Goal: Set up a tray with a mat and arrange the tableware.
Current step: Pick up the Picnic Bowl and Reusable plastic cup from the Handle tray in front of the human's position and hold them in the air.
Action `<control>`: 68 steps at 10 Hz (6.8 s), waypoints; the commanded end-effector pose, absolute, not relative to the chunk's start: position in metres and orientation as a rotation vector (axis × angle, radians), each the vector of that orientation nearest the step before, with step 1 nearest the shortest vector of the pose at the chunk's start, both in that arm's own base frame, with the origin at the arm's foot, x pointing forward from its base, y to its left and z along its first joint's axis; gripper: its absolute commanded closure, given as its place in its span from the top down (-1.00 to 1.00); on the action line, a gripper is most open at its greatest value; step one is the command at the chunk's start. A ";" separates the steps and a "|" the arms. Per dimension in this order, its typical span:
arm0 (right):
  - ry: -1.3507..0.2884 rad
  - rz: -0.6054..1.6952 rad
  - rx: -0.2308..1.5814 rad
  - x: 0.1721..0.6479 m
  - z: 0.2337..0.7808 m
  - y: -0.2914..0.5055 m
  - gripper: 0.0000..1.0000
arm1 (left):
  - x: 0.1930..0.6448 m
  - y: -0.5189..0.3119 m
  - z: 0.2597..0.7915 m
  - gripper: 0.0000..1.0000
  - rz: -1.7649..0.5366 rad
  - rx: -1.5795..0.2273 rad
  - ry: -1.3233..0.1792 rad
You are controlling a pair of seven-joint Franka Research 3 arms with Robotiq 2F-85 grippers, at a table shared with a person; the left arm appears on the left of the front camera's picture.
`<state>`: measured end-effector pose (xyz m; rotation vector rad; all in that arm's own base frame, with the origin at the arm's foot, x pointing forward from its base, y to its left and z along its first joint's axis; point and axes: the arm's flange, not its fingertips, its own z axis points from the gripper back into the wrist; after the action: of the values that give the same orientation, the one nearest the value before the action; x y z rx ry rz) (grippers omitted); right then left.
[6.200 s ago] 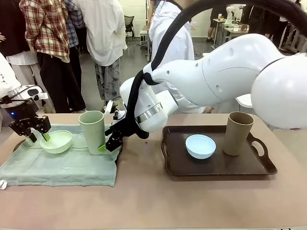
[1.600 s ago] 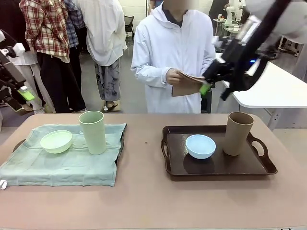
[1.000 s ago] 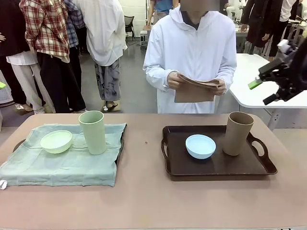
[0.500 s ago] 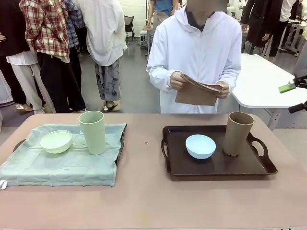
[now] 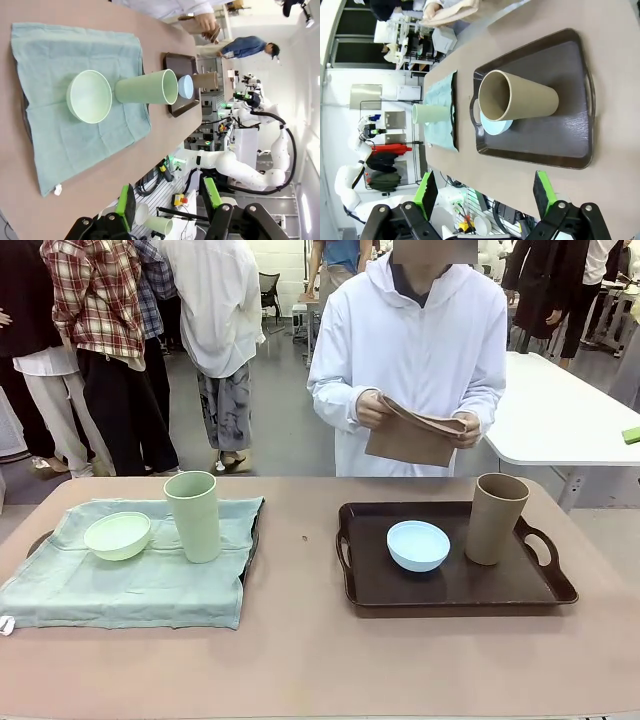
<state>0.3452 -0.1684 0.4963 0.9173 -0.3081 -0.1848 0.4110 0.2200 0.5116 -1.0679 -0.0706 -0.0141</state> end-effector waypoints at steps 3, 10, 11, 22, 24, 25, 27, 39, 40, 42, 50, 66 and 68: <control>-0.307 -0.172 0.916 0.349 0.499 -0.164 1.00 | 0.411 0.222 0.512 0.44 -0.001 -1.063 -0.079; -0.307 -0.172 0.916 0.349 0.499 -0.164 1.00 | 0.411 0.222 0.512 0.44 -0.001 -1.063 -0.079; -0.307 -0.172 0.916 0.349 0.499 -0.164 1.00 | 0.411 0.222 0.512 0.44 -0.001 -1.063 -0.079; -0.738 0.042 0.223 0.426 0.513 -0.174 1.00 | 0.422 0.034 0.605 0.44 -0.174 -0.725 -0.085; -0.627 0.307 0.215 0.421 0.508 -0.163 1.00 | 0.425 -0.027 0.605 0.44 -0.197 -0.630 -0.059; -0.523 0.405 0.229 0.419 0.505 -0.163 1.00 | 0.425 -0.058 0.603 0.44 -0.211 -0.581 -0.042; -0.402 0.500 0.264 0.417 0.501 -0.173 1.00 | 0.431 -0.114 0.591 0.44 -0.230 -0.497 0.007; -0.264 0.730 0.409 0.423 0.480 -0.165 1.00 | 0.474 -0.226 0.512 0.44 -0.204 -0.481 0.150; -0.264 0.730 0.409 0.423 0.480 -0.165 1.00 | 0.474 -0.226 0.512 0.44 -0.204 -0.481 0.150; -0.274 0.733 0.423 0.426 0.479 -0.169 1.00 | 0.472 -0.239 0.523 0.44 -0.171 -0.442 0.107; -0.488 1.149 0.534 0.472 0.466 -0.159 1.00 | 0.473 -0.451 0.550 0.44 -0.260 0.002 0.031; -0.591 1.586 0.692 0.542 0.389 -0.137 1.00 | 0.483 -0.526 0.476 0.44 -0.382 -0.121 -0.019; -0.587 1.606 0.769 0.548 0.378 -0.131 1.00 | 0.492 -0.533 0.452 0.44 -0.391 -0.146 -0.007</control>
<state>0.5368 -0.1321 0.3722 0.7202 -0.5641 1.5939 0.4859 -0.5315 0.4620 -0.1236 -0.0081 -0.3864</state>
